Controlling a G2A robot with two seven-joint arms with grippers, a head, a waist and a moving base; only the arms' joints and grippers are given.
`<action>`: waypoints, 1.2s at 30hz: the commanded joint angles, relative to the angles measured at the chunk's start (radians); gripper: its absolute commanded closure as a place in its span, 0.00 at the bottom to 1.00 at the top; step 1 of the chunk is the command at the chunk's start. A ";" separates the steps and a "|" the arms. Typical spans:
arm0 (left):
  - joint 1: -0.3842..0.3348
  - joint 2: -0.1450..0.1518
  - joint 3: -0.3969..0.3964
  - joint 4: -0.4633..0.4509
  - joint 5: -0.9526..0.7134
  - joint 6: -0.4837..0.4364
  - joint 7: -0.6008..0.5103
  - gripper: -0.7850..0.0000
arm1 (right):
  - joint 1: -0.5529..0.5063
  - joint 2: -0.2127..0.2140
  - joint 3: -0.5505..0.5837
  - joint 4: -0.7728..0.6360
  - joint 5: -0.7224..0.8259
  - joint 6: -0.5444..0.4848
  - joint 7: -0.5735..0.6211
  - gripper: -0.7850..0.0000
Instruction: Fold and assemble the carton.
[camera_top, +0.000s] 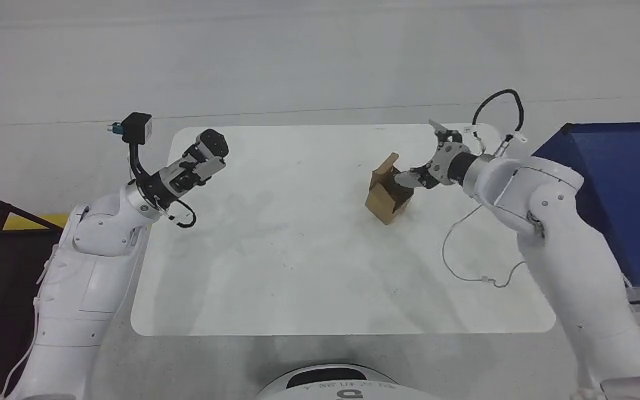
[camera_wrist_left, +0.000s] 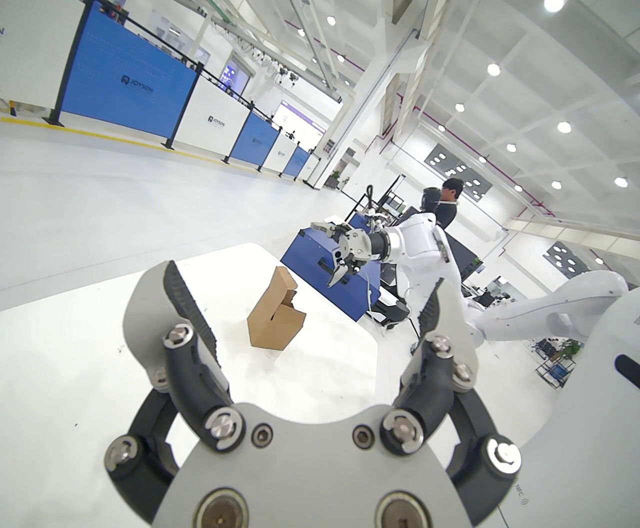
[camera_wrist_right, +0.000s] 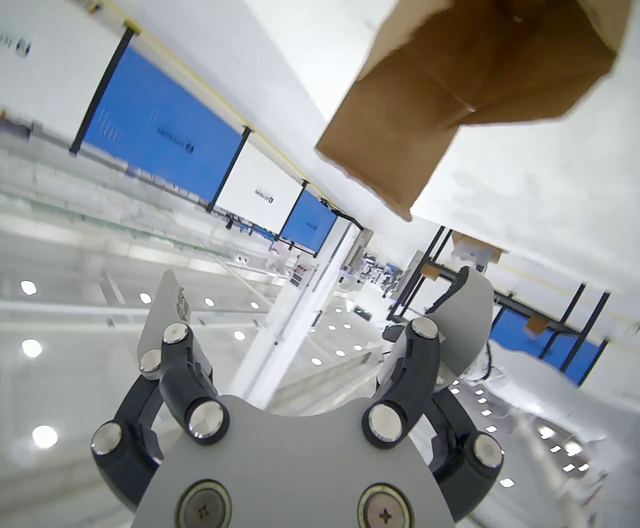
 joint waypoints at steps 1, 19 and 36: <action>0.000 0.000 0.000 0.000 0.000 0.000 0.000 0.00 | -0.045 0.006 -0.002 0.006 -0.260 -0.076 0.166 0.03; 0.000 0.000 0.000 0.000 0.000 0.000 0.000 0.00 | -0.018 0.013 -0.003 0.255 -0.708 -0.305 0.615 0.00; 0.000 0.000 0.000 0.000 0.000 0.000 0.000 0.00 | -0.151 0.033 0.020 0.463 -1.539 -1.002 0.608 0.00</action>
